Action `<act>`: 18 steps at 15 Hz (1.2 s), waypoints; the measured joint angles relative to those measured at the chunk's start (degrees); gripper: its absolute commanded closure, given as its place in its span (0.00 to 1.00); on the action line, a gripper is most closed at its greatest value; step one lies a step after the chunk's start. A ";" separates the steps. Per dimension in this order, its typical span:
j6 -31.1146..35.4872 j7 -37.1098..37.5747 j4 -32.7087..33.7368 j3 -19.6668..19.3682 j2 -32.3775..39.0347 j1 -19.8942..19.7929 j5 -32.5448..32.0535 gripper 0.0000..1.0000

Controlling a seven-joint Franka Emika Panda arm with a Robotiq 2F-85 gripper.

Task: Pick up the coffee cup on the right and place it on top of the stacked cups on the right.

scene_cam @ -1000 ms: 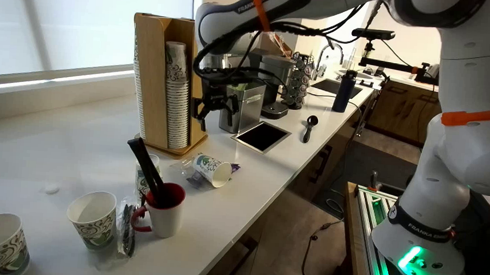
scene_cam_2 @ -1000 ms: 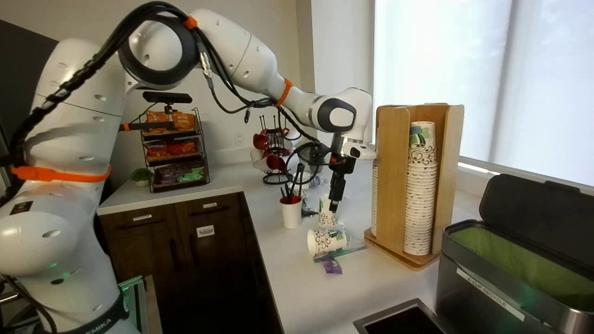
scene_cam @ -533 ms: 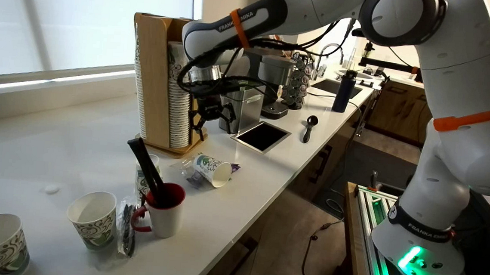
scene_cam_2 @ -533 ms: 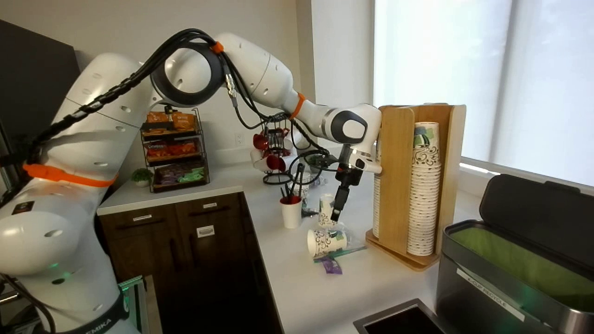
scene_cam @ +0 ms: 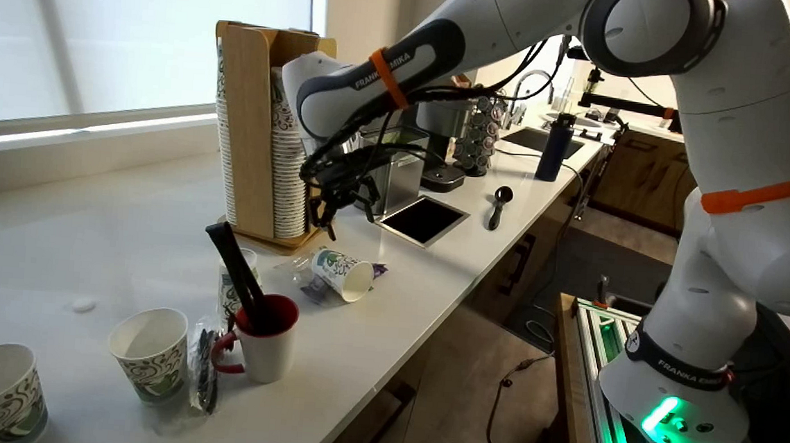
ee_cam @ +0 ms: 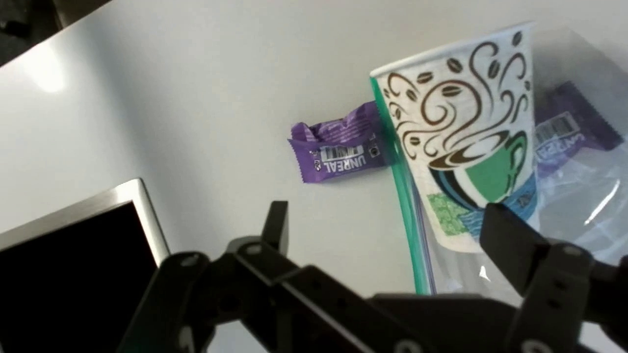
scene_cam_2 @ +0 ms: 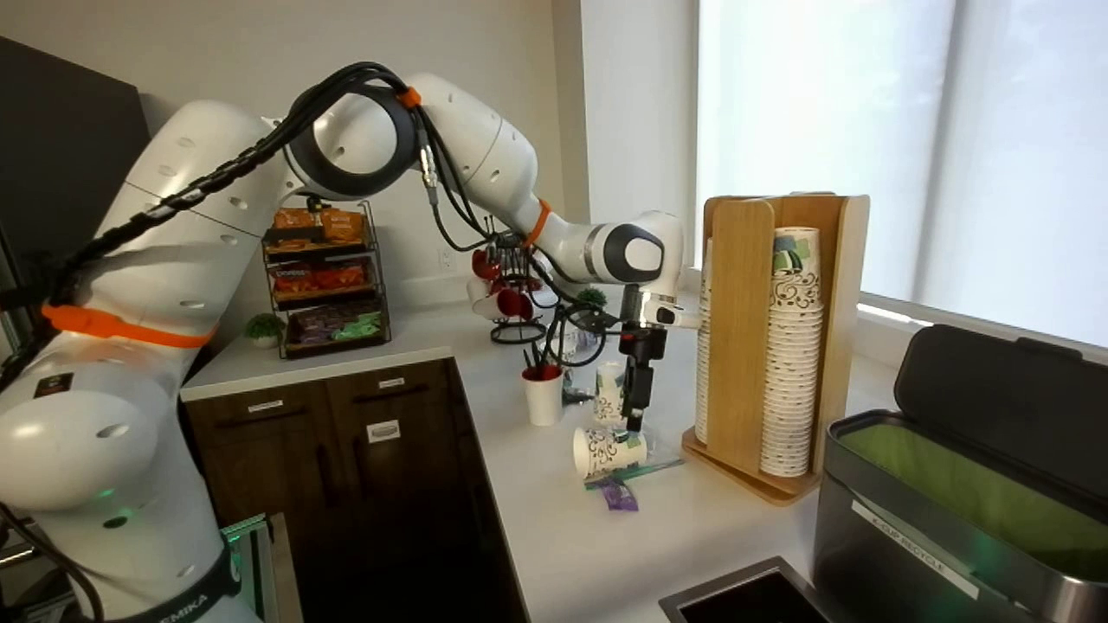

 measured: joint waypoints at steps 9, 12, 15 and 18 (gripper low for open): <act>10.56 1.12 -6.11 -0.44 -0.55 2.50 -2.85 0.00; 16.03 1.12 -7.11 -0.27 -0.65 2.47 -1.87 0.00; 25.31 1.14 -9.61 0.32 -0.52 2.46 0.62 0.00; 32.70 1.22 -12.58 0.74 -0.41 2.52 3.68 0.00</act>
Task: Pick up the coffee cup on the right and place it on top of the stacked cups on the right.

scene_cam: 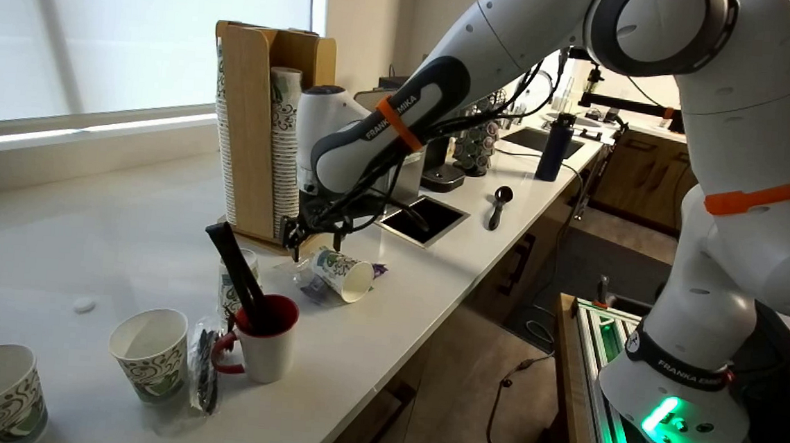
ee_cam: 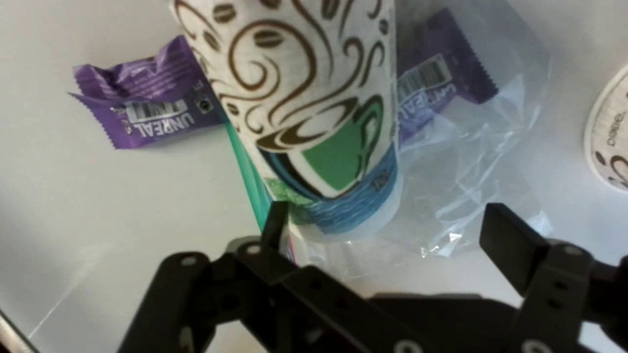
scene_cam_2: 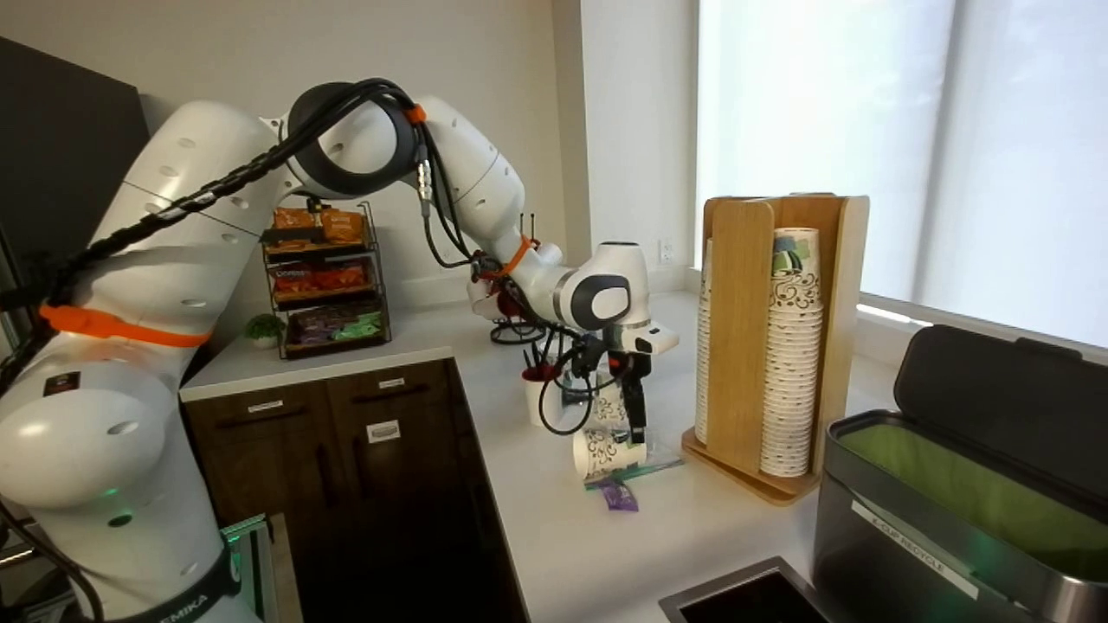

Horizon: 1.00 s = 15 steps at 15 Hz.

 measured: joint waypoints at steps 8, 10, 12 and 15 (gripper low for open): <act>-1.57 -0.16 1.45 -1.75 0.76 0.77 -0.83 0.00; -4.20 -1.34 3.43 -1.92 1.81 0.81 -1.46 0.00; -6.14 -2.87 5.45 -1.87 3.06 0.81 -1.53 0.00; -6.43 -4.76 7.58 -1.57 4.81 0.80 -1.52 0.00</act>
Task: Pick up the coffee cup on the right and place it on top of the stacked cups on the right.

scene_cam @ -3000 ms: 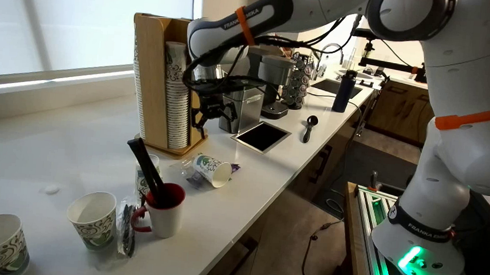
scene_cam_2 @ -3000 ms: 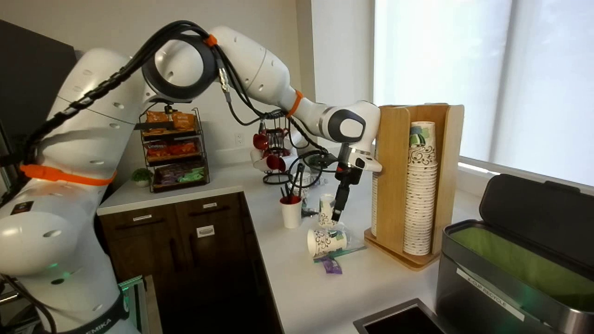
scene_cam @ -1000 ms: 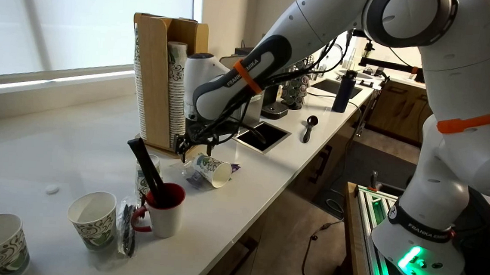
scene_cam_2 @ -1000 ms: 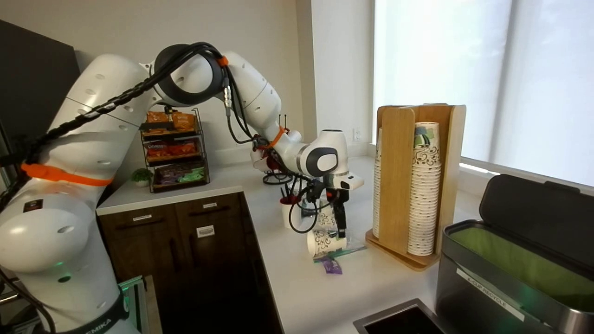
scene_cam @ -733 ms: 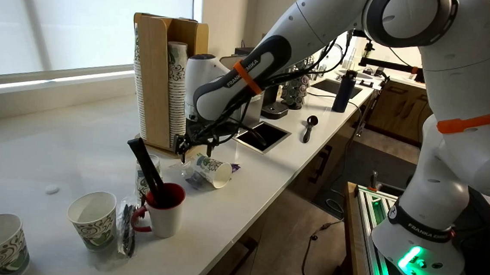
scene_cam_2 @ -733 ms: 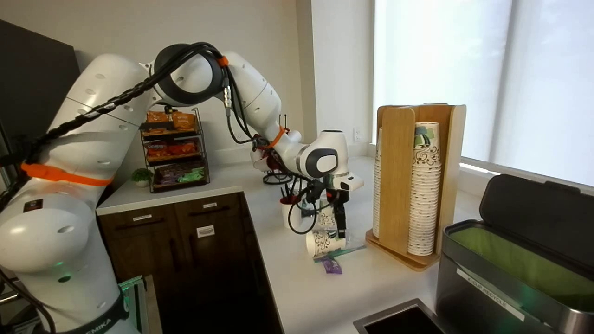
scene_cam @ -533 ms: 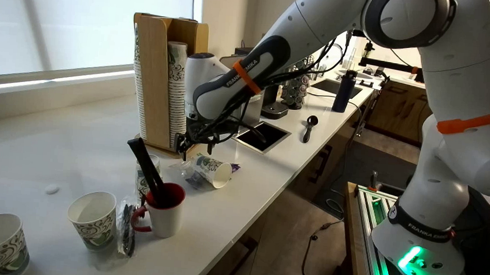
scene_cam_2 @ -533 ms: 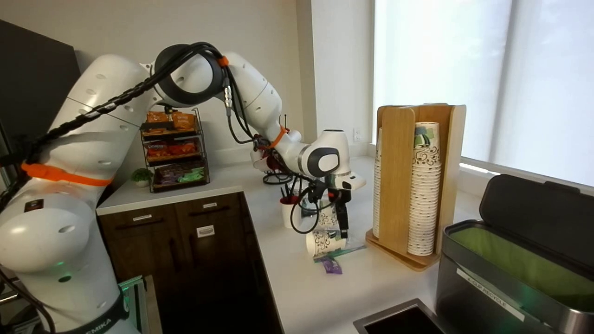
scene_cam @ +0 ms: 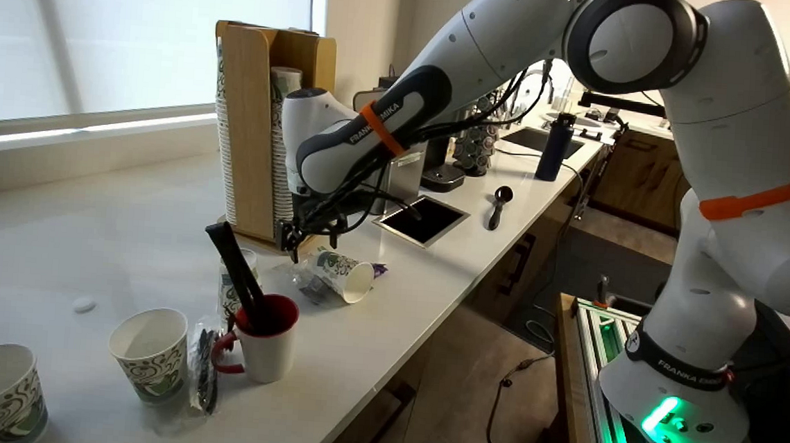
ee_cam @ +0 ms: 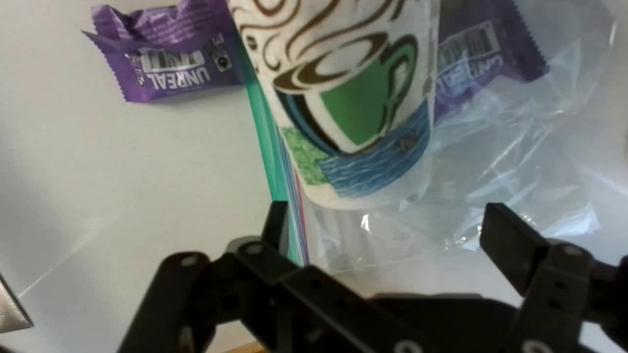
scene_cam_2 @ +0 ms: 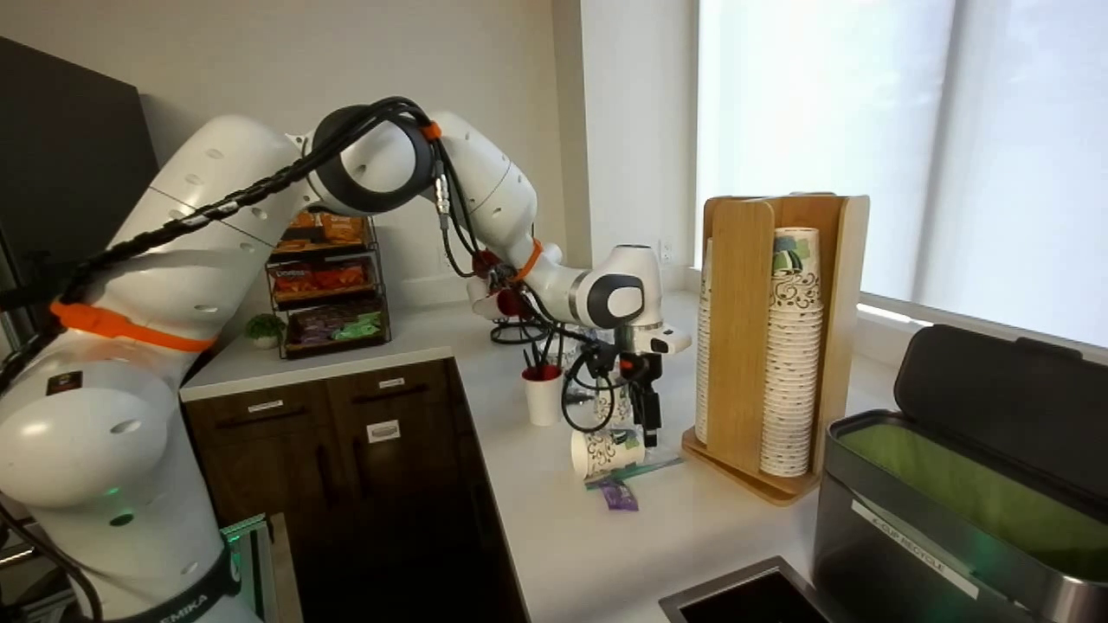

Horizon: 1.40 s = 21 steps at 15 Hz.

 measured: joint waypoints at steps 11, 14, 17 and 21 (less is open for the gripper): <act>3.76 -2.12 -0.74 0.36 0.67 -0.28 1.39 0.00; 8.15 -4.88 -3.05 0.76 0.67 -0.58 2.31 0.00; 10.97 -7.57 -5.41 1.35 0.60 -0.91 2.85 0.00; 12.11 -8.09 -8.02 1.43 -0.34 -0.94 3.34 0.00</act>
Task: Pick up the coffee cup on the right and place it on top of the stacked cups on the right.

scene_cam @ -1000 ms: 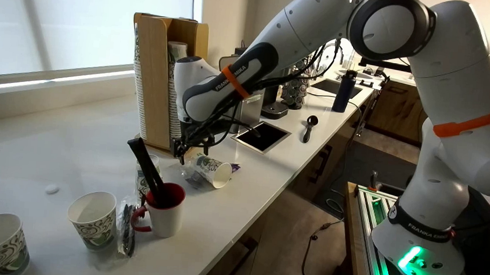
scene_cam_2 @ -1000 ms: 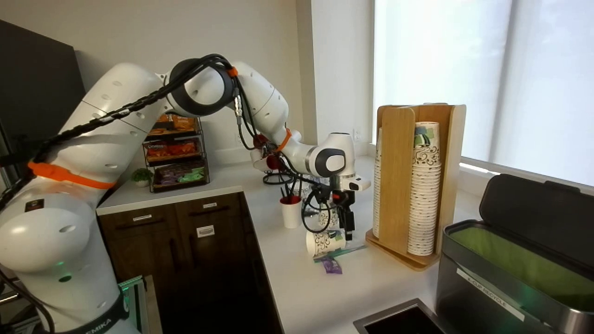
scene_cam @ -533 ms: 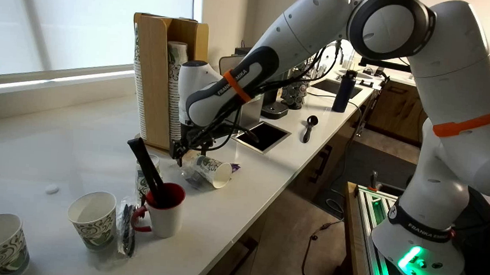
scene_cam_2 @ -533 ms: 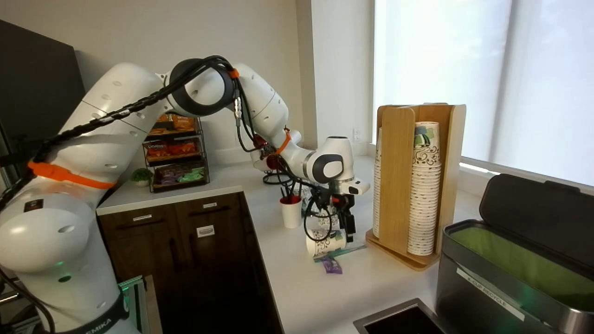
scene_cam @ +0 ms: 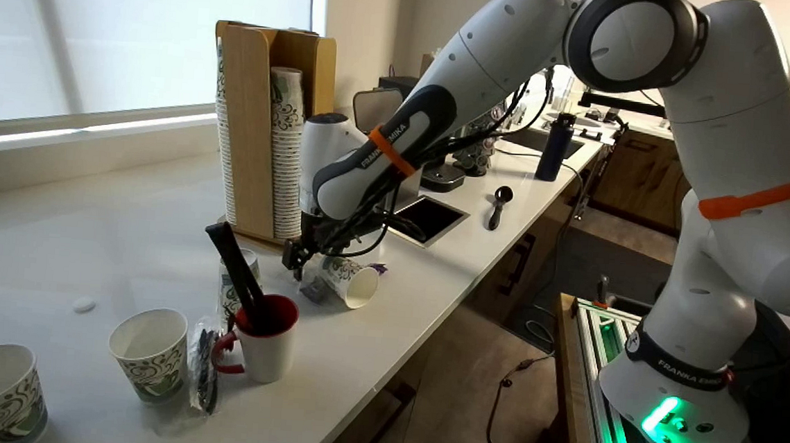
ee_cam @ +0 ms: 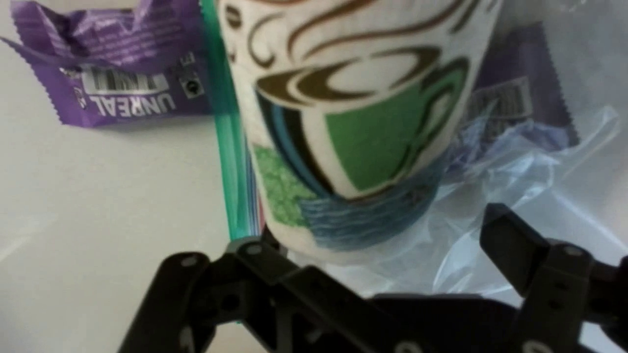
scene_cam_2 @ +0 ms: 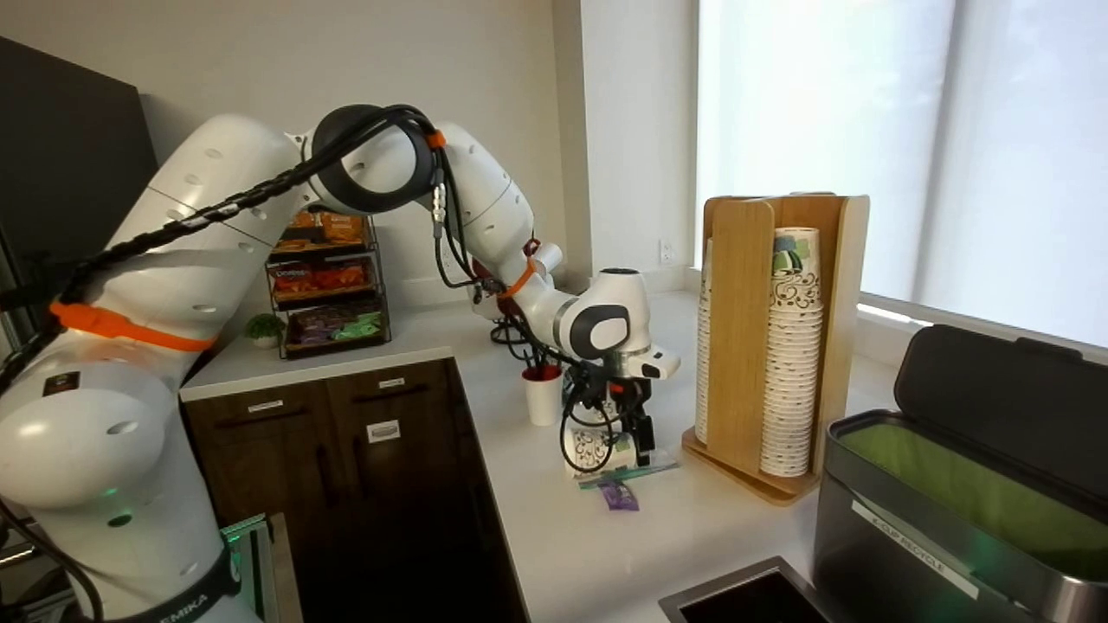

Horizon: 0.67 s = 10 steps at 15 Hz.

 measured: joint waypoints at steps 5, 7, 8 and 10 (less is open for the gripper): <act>3.25 1.91 -1.55 -0.15 -1.58 -0.35 4.40 0.00; 3.39 4.03 -2.09 -0.29 -2.32 -0.17 5.38 0.00; 3.39 5.44 -2.60 -0.60 -2.75 0.15 5.42 0.00; 3.39 8.76 -3.77 -1.69 -3.56 1.04 5.42 0.00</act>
